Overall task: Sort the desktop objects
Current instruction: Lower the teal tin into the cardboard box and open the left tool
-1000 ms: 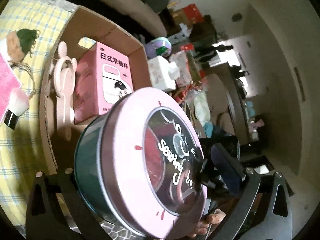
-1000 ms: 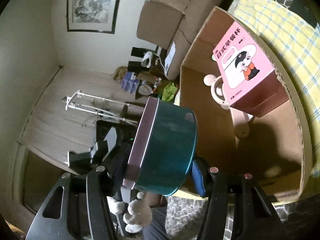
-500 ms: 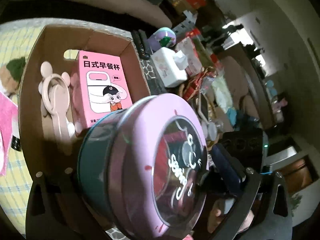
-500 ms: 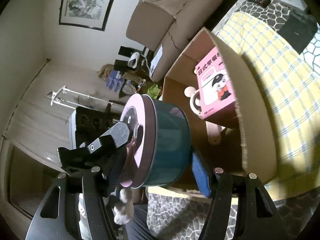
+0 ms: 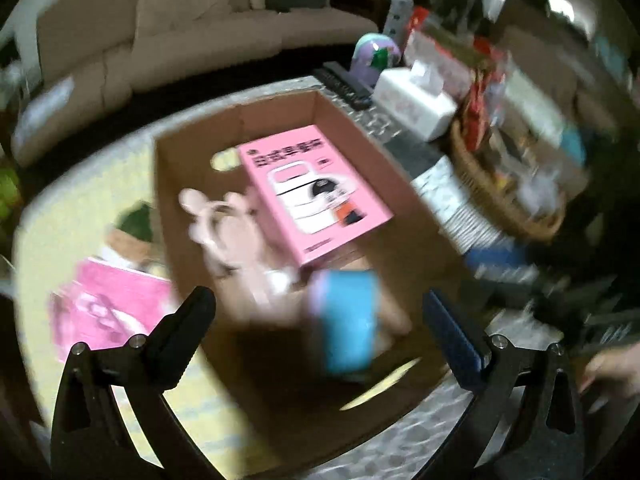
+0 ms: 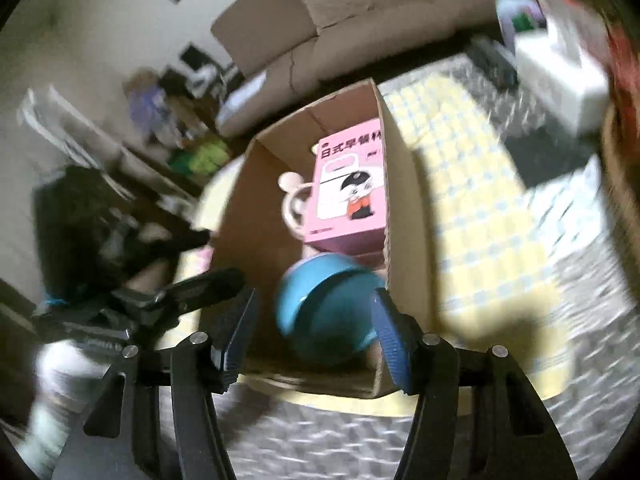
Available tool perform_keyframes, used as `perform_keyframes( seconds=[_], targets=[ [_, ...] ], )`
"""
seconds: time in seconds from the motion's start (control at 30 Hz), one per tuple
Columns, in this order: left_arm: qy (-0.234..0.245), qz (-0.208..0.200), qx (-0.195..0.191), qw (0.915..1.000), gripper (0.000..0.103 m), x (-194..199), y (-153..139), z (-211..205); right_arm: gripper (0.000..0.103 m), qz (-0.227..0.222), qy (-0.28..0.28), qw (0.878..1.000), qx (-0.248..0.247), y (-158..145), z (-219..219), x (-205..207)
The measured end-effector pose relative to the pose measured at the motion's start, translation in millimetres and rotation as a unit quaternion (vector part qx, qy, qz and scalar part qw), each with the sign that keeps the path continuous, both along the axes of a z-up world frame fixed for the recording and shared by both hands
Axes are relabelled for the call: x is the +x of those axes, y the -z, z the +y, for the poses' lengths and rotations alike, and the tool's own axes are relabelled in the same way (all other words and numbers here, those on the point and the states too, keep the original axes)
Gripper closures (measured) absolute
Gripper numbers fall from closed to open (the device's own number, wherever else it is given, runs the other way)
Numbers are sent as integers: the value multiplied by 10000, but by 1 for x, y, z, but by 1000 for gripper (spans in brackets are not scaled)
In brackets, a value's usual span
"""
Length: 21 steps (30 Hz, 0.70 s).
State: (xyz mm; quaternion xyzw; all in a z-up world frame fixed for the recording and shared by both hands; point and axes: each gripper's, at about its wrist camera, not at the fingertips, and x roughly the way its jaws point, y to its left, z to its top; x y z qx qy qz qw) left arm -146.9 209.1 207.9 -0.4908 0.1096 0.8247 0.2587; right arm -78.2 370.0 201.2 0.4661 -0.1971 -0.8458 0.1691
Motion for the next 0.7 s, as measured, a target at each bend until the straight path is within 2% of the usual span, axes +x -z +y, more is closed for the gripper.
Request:
perform_keyframes(
  seconds=[0.03, 0.1, 0.23, 0.43, 0.7],
  targets=[
    [90, 201, -271, 9994, 0, 7, -1, -2, 41, 33, -91, 9995, 314, -5, -8, 0],
    [173, 343, -490, 9981, 0, 16, 1, -8, 40, 51, -274, 9967, 768, -11, -23, 0],
    [132, 240, -336, 9991, 0, 26, 2, -28, 40, -14, -497, 9906, 1274, -10, -49, 0],
    [3, 301, -164, 9994, 0, 47, -2, -68, 39, -15, -589, 9883, 1408, -10, -73, 5],
    [-311, 325, -360, 9983, 0, 69, 13, -126, 22, 106, -942, 9827, 1590, -18, -135, 20]
  ],
)
